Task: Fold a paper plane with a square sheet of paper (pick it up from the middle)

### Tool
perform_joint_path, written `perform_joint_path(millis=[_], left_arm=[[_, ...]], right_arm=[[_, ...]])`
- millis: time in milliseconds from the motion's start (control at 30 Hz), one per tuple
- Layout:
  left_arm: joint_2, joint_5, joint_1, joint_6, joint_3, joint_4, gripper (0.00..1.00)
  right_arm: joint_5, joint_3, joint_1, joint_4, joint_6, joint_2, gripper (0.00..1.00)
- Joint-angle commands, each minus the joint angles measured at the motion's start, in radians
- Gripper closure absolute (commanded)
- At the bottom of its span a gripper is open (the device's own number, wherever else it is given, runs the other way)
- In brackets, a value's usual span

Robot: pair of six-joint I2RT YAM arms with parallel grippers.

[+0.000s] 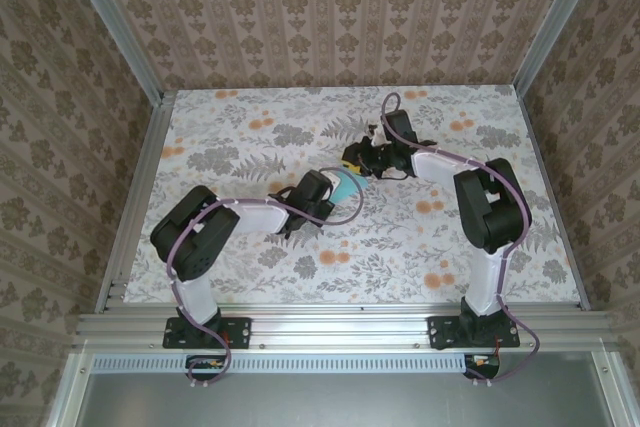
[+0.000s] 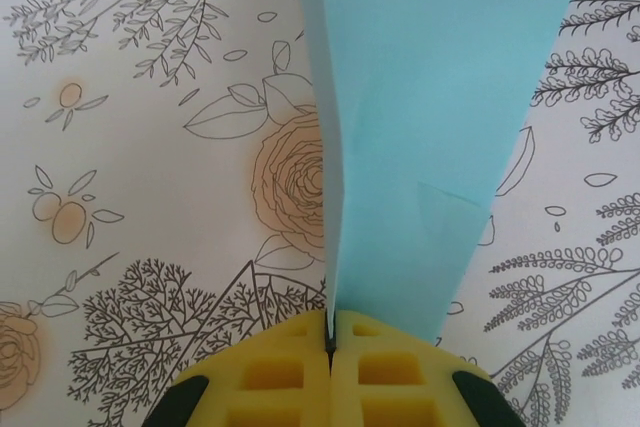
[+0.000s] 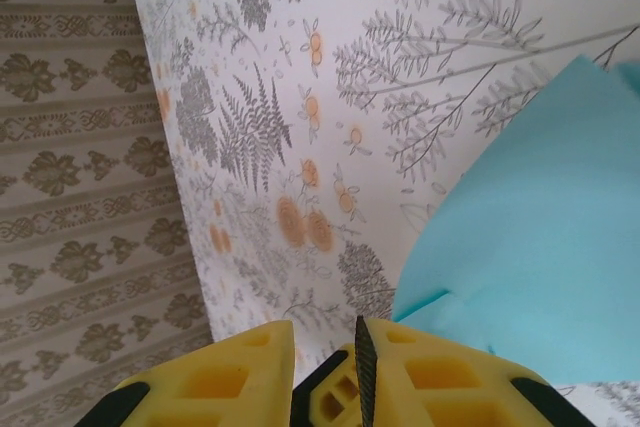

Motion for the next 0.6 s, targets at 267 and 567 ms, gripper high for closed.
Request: perform_joint_path(millis=[267, 567], left_arm=[[0.121, -0.215, -0.089, 0.105, 0.034, -0.058, 1.00], [0.139, -0.270, -0.118, 0.129, 0.023, -0.043, 1.00]], right_arm=[[0.006, 0.156, 0.034, -0.275, -0.043, 0.118, 0.79], [0.133, 0.174, 0.034, -0.452, -0.132, 0.110, 0.81]])
